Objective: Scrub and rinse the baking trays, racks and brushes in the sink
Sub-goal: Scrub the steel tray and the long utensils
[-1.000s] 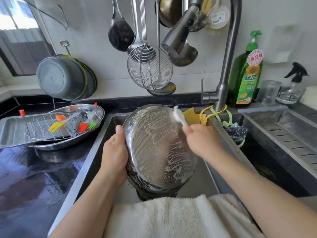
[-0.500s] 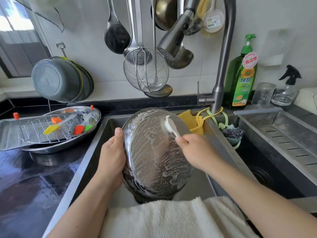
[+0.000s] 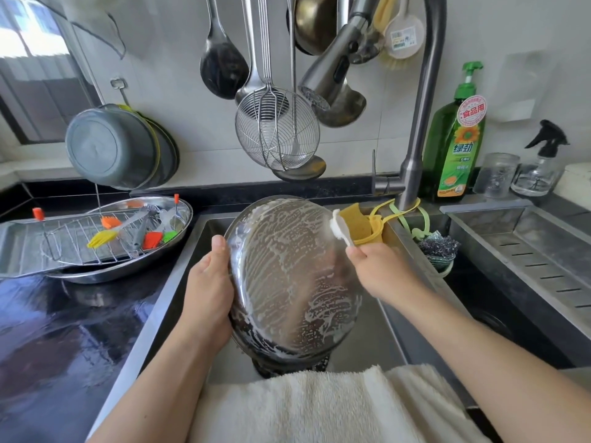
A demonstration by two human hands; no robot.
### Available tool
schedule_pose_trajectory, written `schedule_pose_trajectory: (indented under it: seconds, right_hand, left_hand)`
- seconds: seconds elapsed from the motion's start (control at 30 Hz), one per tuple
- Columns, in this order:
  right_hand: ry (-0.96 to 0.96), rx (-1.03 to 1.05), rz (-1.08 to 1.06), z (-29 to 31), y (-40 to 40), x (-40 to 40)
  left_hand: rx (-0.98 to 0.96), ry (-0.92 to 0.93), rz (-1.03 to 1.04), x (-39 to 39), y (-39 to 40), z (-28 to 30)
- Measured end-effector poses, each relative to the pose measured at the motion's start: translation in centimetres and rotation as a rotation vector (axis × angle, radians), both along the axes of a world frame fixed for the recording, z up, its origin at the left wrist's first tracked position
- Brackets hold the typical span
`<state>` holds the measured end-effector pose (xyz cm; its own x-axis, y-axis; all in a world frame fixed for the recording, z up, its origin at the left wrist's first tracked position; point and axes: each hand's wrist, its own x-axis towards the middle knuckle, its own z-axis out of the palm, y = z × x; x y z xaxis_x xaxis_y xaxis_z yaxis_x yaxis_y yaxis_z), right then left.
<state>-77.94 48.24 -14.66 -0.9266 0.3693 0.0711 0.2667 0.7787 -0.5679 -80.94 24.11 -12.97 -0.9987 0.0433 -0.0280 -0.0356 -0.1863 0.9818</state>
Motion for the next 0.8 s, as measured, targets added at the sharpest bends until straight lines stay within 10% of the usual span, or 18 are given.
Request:
schedule_pose_trajectory:
  seconds: [0.8]
  right_hand:
    - [-0.116,-0.024,-0.053,-1.2,0.9,-0.3]
  left_hand:
    - [0.078,-0.034,0.039,0.2,-0.1,0.8]
